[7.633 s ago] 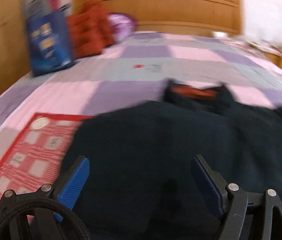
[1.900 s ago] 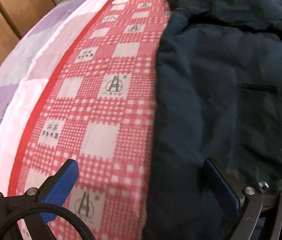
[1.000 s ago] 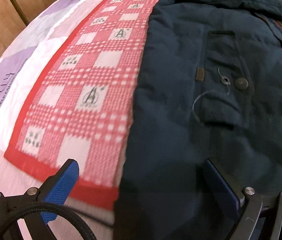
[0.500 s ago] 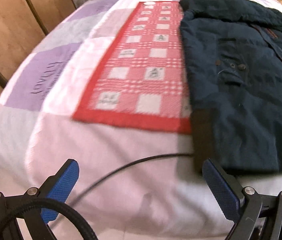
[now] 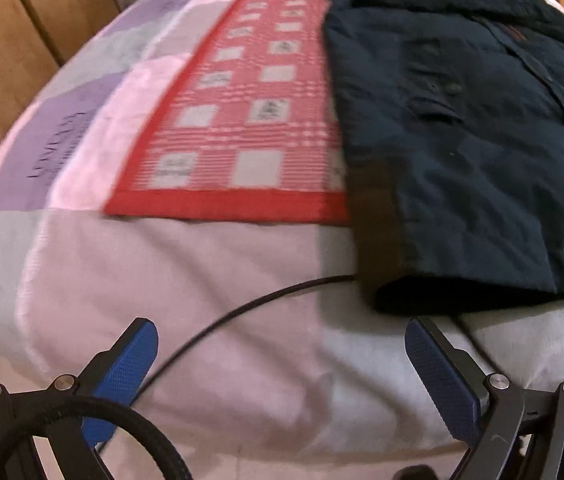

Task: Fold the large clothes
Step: 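Move both grippers to the brown ribbed band at the jacket end, then grasp the brown ribbed band with both grippers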

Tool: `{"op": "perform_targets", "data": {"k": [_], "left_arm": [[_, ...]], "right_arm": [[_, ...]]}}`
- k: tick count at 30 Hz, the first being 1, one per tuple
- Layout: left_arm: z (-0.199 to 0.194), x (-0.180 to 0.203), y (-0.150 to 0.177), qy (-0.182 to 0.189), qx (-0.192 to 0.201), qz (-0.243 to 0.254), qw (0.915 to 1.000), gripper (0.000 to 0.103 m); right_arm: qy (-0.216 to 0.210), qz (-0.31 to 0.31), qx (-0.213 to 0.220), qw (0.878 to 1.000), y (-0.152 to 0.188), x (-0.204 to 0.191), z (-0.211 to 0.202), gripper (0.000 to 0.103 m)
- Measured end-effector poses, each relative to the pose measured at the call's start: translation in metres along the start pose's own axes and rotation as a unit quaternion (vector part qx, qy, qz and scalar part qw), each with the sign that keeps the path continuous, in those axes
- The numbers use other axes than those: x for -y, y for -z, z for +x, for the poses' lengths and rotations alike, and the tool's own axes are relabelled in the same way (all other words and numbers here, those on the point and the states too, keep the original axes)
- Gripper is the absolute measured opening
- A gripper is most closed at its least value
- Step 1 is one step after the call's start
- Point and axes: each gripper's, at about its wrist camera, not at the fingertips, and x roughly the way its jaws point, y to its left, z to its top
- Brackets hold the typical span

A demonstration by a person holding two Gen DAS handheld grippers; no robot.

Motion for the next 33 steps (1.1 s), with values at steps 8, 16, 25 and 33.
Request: {"op": "perform_targets", "data": {"k": [8,16,25,33], "left_arm": [[0.032,0.019,-0.019,-0.028,0.011,-0.006,0.9995,0.102],[0.026,0.024,-0.050,-0.008,0.057,-0.017,0.9982,0.101],[0.033,0.023,-0.065,-0.005,0.053,-0.029,0.9982,0.101],[0.038,0.023,-0.063,-0.001,0.050,-0.038,0.9981,0.101]], "right_arm": [[0.005,-0.004,-0.006,1.000,0.014,-0.005,0.010,0.096],[0.020,-0.013,-0.013,1.000,0.019,-0.011,0.051,0.096],[0.059,-0.018,-0.010,0.998,0.009,0.002,0.096,0.096],[0.056,-0.028,-0.009,0.998,-0.009,0.005,0.124,0.096]]}}
